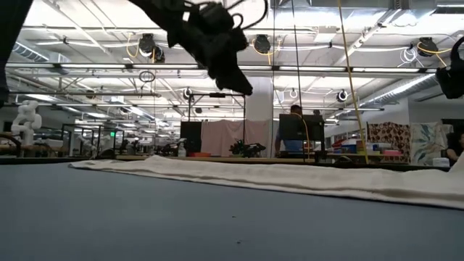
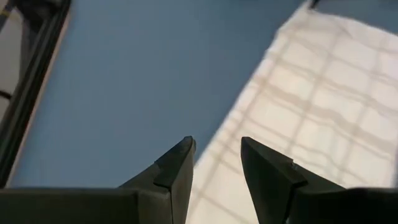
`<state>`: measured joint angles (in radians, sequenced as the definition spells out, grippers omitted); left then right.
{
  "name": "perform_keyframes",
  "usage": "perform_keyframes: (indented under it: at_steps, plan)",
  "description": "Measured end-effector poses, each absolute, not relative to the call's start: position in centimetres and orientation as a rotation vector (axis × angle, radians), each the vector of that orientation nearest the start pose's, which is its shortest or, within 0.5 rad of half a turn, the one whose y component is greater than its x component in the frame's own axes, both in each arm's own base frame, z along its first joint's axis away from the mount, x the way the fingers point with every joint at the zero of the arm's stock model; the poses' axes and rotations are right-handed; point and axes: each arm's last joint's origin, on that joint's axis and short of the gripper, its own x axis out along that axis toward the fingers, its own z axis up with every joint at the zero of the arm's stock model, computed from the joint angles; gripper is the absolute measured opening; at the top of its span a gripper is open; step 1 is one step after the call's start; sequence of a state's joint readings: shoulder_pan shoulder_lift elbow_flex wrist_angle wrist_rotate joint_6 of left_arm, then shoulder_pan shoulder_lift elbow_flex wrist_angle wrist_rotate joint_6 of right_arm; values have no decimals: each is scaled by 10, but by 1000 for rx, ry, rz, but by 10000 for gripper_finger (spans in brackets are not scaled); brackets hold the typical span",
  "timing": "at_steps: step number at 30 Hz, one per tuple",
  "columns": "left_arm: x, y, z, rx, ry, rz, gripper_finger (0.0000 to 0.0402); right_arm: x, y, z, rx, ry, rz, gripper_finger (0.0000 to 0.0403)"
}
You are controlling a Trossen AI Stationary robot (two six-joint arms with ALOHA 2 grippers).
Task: Roll towel into tight, uniform cylinder
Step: Roll the white towel
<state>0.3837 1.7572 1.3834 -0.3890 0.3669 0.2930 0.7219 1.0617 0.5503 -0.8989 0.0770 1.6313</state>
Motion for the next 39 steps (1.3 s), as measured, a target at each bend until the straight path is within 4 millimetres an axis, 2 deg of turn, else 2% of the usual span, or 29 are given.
perform_keyframes:
  at_steps: [4, 6, 9, 13, 17, 21, 26, 30, 33, 36, 39]
  plan:
    - [367, 147, 245, -87, 729, -91, 141, 122, 104, 165, 812, 1307, -593, 6]
    - [374, 141, 233, -157, 737, -173, 141, 125, 107, 162, 821, 1304, -590, 6]
    - [389, 117, 214, -203, 766, -305, 141, 130, 113, 159, 861, 1306, -579, 6]
    - [412, 71, 195, -105, 771, -397, 141, 133, 116, 159, 847, 1346, -597, 6]
    - [427, 31, 191, 29, 714, -406, 141, 134, 117, 173, 782, 1381, -652, 6]
    - [433, 15, 196, 106, 655, -384, 141, 137, 118, 193, 726, 1372, -707, 6]
    - [435, 20, 199, 120, 618, -359, 141, 144, 123, 209, 669, 1337, -696, 6]
    - [426, 44, 190, 148, 760, -217, 141, 146, 134, 205, 643, 1366, -678, 6]
    - [416, 68, 189, 102, 836, -162, 141, 147, 144, 201, 628, 1374, -673, 6]
    - [408, 82, 188, -10, 853, -225, 141, 149, 155, 200, 618, 1379, -676, 6]
    - [401, 79, 176, -49, 898, -288, 141, 152, 166, 202, 607, 1383, -674, 6]
